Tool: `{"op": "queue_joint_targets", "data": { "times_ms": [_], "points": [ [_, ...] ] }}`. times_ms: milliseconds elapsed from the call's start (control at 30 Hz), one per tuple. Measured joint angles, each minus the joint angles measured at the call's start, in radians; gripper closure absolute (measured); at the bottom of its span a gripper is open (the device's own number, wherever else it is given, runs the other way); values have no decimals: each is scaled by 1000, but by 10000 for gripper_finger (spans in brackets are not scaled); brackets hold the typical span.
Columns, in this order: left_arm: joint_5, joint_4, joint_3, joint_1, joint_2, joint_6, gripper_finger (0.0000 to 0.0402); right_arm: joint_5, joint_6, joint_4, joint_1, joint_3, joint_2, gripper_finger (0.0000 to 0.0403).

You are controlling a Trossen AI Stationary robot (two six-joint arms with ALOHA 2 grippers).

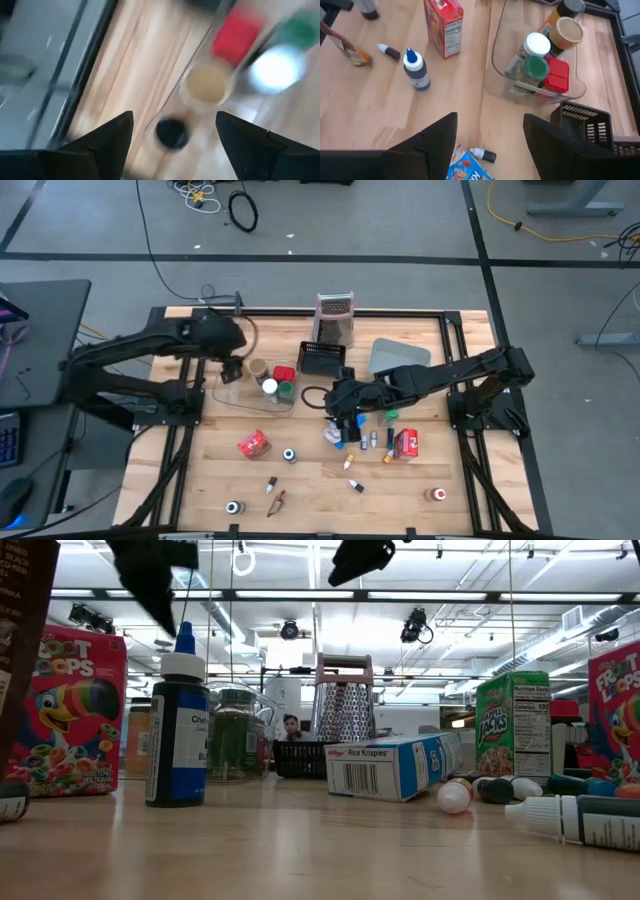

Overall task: Pick & Place Kitchen Items
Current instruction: Put the green cereal box into the gray bin

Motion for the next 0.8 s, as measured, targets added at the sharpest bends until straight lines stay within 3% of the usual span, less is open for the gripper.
{"op": "queue_joint_targets", "data": {
  "times_ms": [267, 400, 600, 800],
  "points": [
    [32, 573, -240, -81, -301, 137, 106, 91, 69, 11, -15, -130, -62, 165],
    [66, 722, -378, -95, -386, 144, 106, 134, 127, 88, -19, -257, -132, 165],
    [111, 911, -551, -95, -417, 145, 108, 154, 91, 347, -39, -452, -251, 165],
    [111, 1064, -641, -96, -390, 163, 109, 157, 45, 484, -83, -482, -290, 165]
  ]
}}
